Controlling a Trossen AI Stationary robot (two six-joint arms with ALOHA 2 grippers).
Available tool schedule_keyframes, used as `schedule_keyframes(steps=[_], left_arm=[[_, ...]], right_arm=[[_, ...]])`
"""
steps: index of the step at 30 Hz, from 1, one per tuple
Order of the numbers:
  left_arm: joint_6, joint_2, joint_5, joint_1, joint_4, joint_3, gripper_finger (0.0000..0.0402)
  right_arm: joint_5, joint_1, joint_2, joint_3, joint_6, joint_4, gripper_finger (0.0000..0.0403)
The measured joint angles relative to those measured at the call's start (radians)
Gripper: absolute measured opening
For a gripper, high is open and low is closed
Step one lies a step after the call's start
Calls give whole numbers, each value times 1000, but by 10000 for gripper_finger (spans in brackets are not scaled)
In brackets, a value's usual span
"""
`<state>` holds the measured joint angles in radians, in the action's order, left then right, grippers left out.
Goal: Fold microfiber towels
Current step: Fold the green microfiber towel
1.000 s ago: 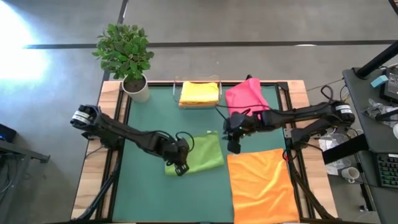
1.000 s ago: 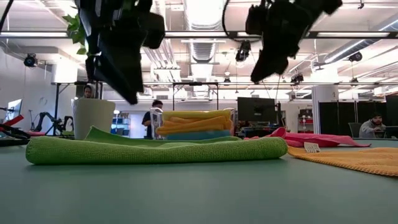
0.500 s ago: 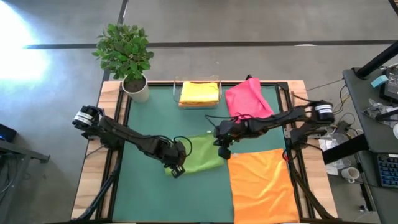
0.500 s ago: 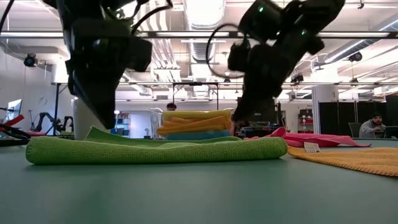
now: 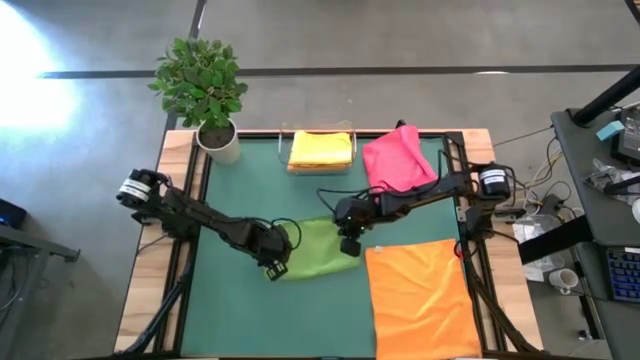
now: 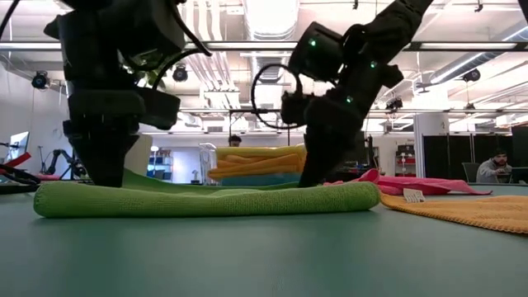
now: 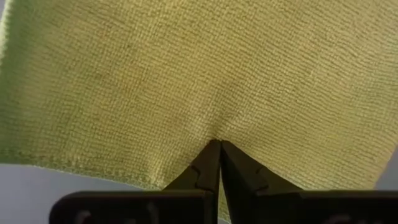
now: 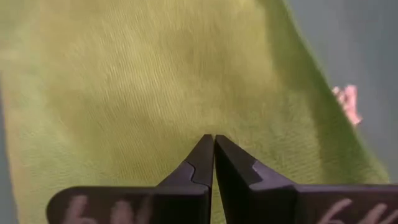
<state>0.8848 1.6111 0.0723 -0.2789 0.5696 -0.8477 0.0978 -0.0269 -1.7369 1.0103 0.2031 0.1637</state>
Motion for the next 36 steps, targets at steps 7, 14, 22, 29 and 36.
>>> schedule_keyframes(steps=[7,14,22,29,36], left_arm=[[-92,-2,95,70,13,23,1],[-192,4,320,219,14,40,1],[-211,-44,276,297,24,-3,1],[-212,-97,257,172,-198,-52,1],[-211,-23,252,47,-570,-42,1]], right_arm=[[8,9,0,-28,114,22,8],[100,47,1,-31,190,19,8],[128,47,84,-31,206,28,8],[-44,47,249,-30,199,102,8],[-99,47,351,-30,198,117,9]])
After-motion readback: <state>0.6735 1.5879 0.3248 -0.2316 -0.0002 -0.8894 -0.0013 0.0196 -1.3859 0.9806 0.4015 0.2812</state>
